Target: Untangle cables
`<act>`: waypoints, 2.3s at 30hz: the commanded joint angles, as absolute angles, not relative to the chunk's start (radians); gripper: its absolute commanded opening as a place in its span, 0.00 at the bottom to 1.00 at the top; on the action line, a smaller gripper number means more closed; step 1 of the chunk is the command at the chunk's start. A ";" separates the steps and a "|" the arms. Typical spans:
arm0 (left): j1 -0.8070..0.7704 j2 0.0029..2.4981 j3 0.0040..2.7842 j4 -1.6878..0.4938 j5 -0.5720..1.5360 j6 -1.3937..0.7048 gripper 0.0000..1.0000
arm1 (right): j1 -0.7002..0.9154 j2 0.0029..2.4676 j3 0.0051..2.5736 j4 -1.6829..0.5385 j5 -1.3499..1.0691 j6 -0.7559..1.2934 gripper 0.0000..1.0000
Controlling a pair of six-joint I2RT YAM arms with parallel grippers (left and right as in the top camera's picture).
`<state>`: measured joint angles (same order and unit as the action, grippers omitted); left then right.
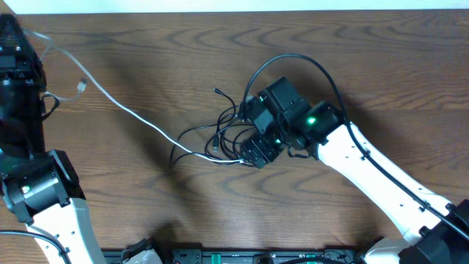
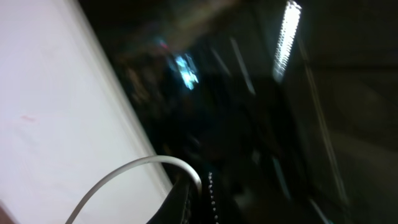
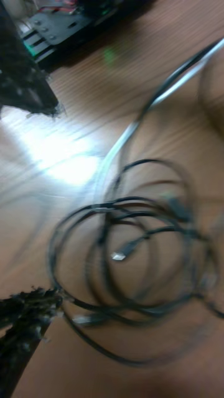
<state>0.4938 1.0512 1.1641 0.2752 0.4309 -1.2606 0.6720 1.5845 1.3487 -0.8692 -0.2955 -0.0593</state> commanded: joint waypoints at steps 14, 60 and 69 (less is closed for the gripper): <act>0.226 1.042 1.179 0.437 0.600 -1.390 0.07 | 0.764 1.583 1.445 -0.506 -0.642 -0.069 0.94; 0.154 1.038 1.179 0.320 0.587 -1.303 0.08 | 0.785 1.629 1.446 -0.416 -0.424 0.187 0.01; 0.154 1.039 1.179 0.157 0.549 -1.226 0.08 | 0.673 1.432 1.446 -0.495 -0.425 0.187 0.01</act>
